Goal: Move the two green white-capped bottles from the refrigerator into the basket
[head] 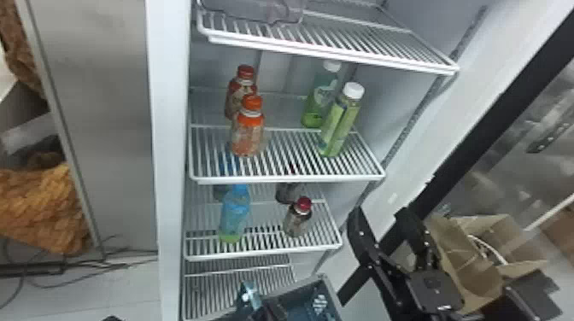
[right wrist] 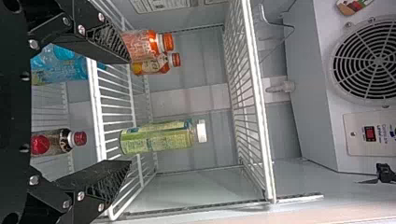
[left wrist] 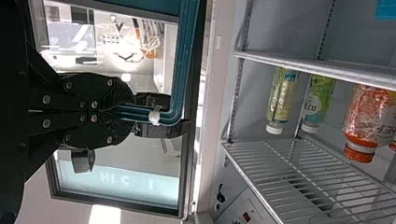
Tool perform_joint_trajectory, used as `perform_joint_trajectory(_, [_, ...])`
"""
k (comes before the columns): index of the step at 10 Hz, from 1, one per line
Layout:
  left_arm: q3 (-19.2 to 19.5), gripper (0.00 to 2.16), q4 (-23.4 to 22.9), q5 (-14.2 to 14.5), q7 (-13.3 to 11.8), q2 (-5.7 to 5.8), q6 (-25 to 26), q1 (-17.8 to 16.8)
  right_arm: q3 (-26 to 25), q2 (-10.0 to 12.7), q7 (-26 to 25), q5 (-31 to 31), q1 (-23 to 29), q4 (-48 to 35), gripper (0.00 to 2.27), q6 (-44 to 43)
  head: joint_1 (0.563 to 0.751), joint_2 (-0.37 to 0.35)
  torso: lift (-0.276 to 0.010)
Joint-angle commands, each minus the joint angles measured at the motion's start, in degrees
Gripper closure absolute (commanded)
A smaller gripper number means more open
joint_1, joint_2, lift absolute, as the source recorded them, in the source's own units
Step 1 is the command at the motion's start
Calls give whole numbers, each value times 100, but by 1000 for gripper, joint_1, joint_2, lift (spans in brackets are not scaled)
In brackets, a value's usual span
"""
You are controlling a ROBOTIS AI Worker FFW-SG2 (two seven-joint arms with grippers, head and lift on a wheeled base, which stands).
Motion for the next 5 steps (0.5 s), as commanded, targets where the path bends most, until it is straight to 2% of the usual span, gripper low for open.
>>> perform_joint_trajectory(1, [18, 1214, 0, -9, 0, 0, 5, 25, 0, 5, 5, 0, 0, 0, 300, 0, 695, -350, -4])
perform_joint_trajectory(5, [18, 1214, 14, 2, 9, -9, 19, 25, 0, 5, -4, -34, 0, 28, 300, -42, 695, -350, -4])
